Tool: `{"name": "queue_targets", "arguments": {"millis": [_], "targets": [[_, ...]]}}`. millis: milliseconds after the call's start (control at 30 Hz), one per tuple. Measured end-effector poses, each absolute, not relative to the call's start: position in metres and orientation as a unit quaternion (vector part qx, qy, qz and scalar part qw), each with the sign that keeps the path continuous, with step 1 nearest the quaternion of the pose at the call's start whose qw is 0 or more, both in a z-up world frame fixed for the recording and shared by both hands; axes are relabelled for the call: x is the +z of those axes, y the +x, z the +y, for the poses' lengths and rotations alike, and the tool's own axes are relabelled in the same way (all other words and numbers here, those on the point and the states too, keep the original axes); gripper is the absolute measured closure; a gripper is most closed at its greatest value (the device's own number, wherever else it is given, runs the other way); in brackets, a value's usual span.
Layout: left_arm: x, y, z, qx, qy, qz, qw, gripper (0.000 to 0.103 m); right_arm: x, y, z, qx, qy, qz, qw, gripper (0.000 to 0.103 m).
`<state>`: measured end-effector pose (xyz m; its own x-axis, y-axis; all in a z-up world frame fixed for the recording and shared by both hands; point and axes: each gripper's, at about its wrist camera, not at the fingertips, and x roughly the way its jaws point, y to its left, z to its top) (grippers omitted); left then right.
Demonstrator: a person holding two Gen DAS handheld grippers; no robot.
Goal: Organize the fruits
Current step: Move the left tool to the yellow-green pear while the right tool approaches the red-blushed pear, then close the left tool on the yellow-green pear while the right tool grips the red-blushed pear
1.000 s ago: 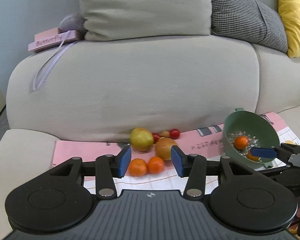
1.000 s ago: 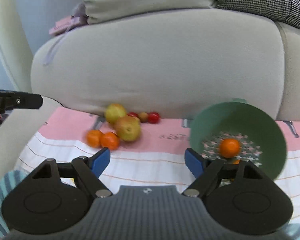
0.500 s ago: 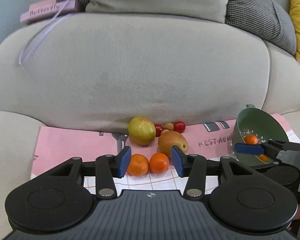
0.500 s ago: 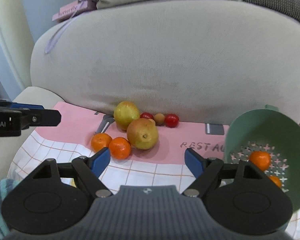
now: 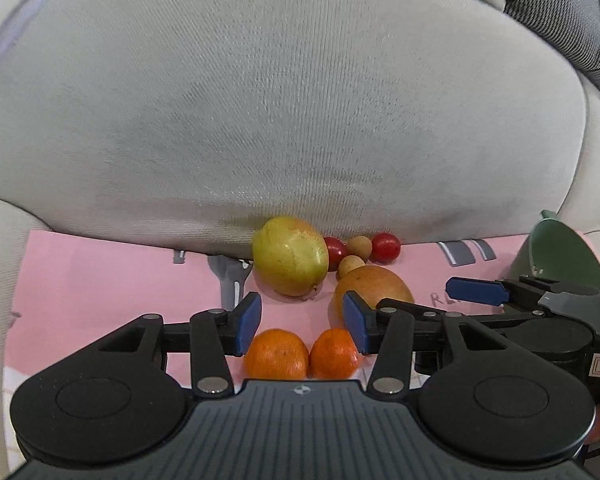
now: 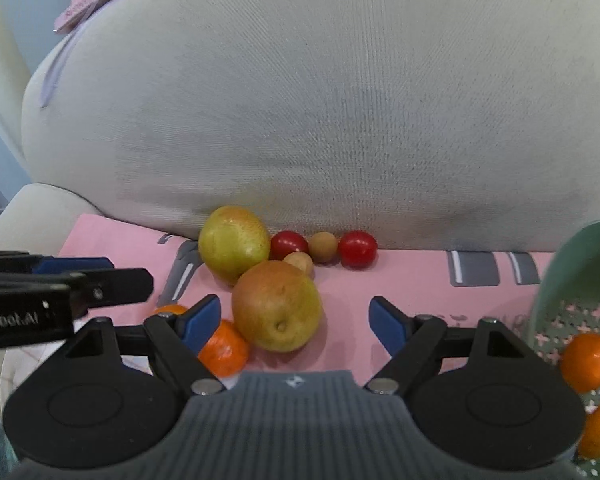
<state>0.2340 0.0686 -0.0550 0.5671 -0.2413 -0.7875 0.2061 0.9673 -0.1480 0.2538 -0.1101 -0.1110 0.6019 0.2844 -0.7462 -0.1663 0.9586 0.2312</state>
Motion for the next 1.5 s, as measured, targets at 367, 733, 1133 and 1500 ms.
{"name": "queue_targets", "arguments": {"millis": [367,733,1133,1500], "targets": [[-0.077,0.273,0.084,-0.117,-0.070,0.466,0.874,0.035,-0.127,0.277,-0.114,0.159,0.111,0.451,0.871,0.032],[-0.093,0.290,0.075,-0.124,-0.080,0.479,0.865,0.031,-0.148,0.290,-0.107,0.158,0.141,0.475,0.854,0.035],[-0.115,0.310,0.062,-0.123,-0.085,0.493,0.857,0.028,-0.136,0.282,-0.126,0.153,0.129,0.476,0.856,0.041],[-0.133,0.319,0.049,-0.115,-0.096,0.488,0.860,0.024,-0.141,0.281,-0.135,0.143,0.121,0.481,0.857,0.041]]}}
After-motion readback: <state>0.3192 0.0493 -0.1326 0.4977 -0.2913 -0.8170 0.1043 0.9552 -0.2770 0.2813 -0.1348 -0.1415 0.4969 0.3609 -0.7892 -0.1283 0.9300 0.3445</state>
